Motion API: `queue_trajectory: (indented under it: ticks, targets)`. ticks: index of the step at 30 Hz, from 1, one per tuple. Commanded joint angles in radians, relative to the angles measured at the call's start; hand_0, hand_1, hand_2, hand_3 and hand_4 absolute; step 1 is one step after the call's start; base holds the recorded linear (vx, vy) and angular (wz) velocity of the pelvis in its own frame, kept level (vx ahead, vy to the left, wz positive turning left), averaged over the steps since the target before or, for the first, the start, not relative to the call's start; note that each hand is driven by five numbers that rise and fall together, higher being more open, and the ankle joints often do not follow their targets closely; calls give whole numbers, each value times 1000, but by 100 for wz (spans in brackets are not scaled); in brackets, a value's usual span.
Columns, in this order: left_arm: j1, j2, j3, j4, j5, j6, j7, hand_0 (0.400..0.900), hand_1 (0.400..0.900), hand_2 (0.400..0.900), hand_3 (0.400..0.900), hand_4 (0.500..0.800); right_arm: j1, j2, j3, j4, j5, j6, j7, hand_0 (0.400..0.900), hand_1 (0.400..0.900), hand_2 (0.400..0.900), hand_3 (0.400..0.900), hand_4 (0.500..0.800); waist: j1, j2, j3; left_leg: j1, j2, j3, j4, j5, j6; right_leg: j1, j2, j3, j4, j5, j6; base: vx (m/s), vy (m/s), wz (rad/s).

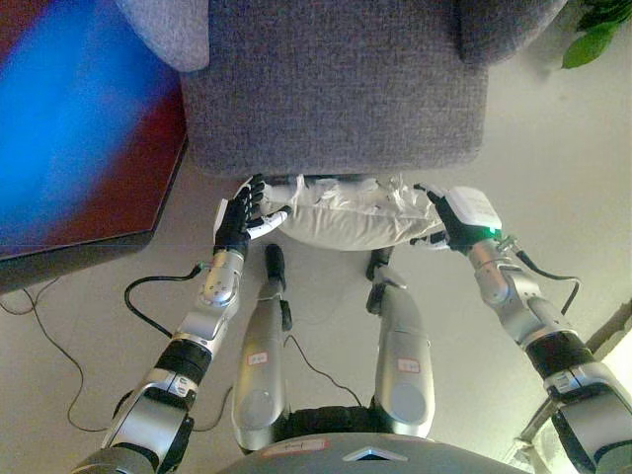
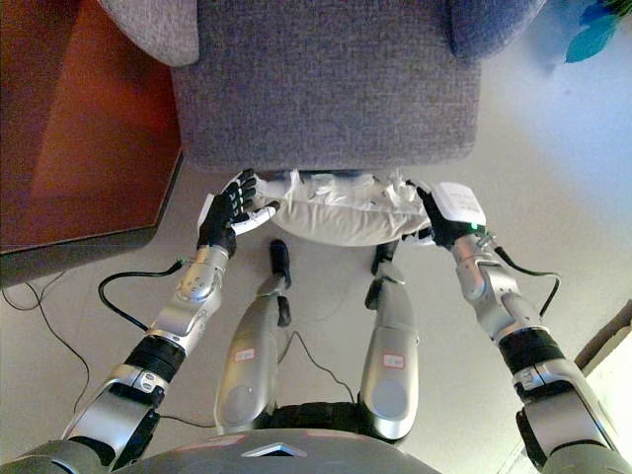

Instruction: Pick up the pillow and put it on the sofa.

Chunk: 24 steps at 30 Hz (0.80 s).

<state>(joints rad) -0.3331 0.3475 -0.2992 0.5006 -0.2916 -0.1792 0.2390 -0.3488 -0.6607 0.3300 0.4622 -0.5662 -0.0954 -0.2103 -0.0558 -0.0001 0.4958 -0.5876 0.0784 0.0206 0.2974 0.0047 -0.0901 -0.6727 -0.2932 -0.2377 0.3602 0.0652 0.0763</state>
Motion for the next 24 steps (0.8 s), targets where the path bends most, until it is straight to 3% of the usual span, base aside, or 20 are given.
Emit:
queue_trajectory:
  ticks: [1,9,11,12,17,24]
  targets:
    - [-13,12,15,-82,-24,-92,42,900,900,900,900,800,-44,-38,10,-44,-6,-16,-75,900,900,900,900,800,-13,-5,-26,-105,15,-12,221,-157,7,-95,-35,54,114,-7,86,-74,35,-1]
    - [-51,20,8,-141,-46,-111,69,900,900,900,900,800,-142,-48,13,-17,-11,-1,-141,900,900,900,900,800,-9,21,-8,-294,-1,-18,349,-192,22,-274,-54,89,229,-38,83,-62,27,2]
    - [-56,21,10,-157,-49,-110,71,900,900,900,900,800,-167,-53,19,-14,-12,6,-139,900,900,900,900,800,-7,26,-7,-336,-6,-22,377,-197,24,-310,-57,94,254,-45,81,17,13,3]
    - [-55,23,10,-165,-52,-109,71,900,900,900,900,800,-186,-56,25,-9,-12,7,-138,900,900,900,900,800,-1,34,-8,-342,-2,-29,393,-233,20,-324,-51,102,286,-82,92,76,7,-2]
    - [-68,35,24,-195,-67,-92,73,900,900,900,900,800,-261,-60,50,-1,35,22,-93,900,900,900,900,800,8,36,-1,-426,-5,-36,443,-241,23,-403,-54,102,334,-95,87,9,1,1]
    - [-85,54,30,-211,-72,-90,83,900,900,900,900,800,-363,-73,83,19,40,29,-96,900,900,900,900,800,23,31,5,-484,-12,-52,477,-246,26,-465,-47,108,378,-110,83,0,0,0]
